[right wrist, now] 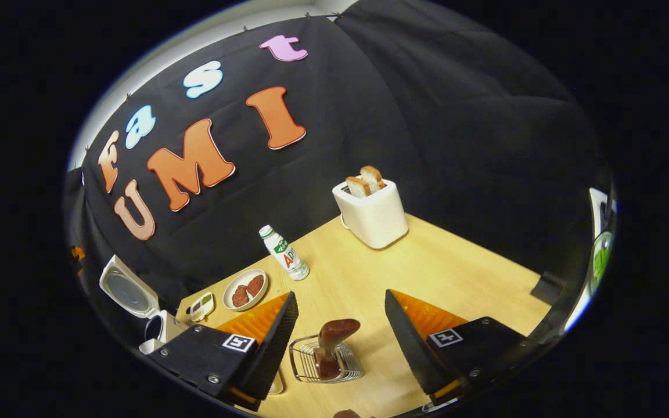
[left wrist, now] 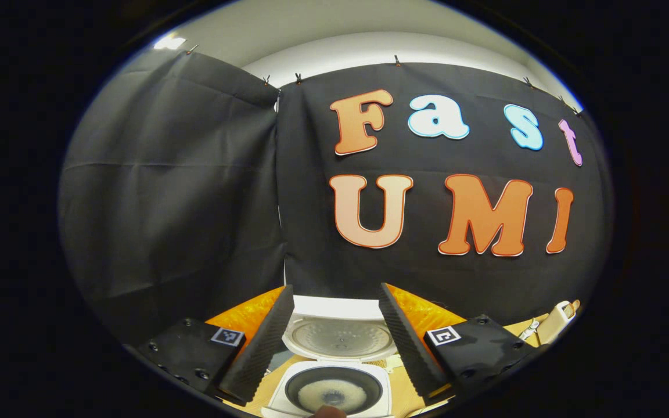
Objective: Close the left gripper, press the button to open the rice cooker; take a wooden spoon from the chopstick holder with the right hand, scoop a spoonful of rice and pour it into the rice cooker, then put the wooden spoon back into the chopstick holder.
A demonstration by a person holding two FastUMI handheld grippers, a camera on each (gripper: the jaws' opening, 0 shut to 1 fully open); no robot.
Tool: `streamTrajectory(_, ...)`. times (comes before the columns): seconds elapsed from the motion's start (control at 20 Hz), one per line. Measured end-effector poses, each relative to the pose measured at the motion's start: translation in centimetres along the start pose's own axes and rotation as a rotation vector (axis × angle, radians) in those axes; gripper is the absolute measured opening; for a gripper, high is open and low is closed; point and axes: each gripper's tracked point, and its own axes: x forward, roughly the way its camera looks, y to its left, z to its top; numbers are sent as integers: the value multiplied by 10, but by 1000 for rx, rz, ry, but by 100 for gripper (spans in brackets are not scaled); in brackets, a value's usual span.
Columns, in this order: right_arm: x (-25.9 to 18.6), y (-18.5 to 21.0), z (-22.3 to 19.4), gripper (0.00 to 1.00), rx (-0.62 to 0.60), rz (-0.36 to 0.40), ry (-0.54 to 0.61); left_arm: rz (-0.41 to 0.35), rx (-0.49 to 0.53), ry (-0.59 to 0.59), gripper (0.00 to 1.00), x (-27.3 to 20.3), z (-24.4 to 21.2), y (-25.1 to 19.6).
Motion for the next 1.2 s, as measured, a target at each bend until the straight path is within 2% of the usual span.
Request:
streamTrajectory(0.2,-30,3,57,94,-59,-6,-112,-20,-45,46,97,36,11,9)
streamTrajectory(0.25,-37,5,70,94,-75,-7,-138,-44,-34,60,97,48,9,2)
streamTrajectory(0.5,-68,15,114,94,-147,-16,-239,-68,43,168,97,112,-24,-12)
streamTrajectory(0.7,-82,17,126,94,-198,-20,-270,-77,122,285,98,146,-64,-20)
streamTrajectory(0.8,-85,15,128,95,-204,-25,-272,-82,123,360,98,152,-86,-20)
streamTrajectory(1.0,-82,12,124,95,-210,-20,-258,-124,83,396,98,146,-97,-24)
streamTrajectory(1.2,-75,20,116,95,-215,14,-234,-136,70,573,99,106,-129,-20)
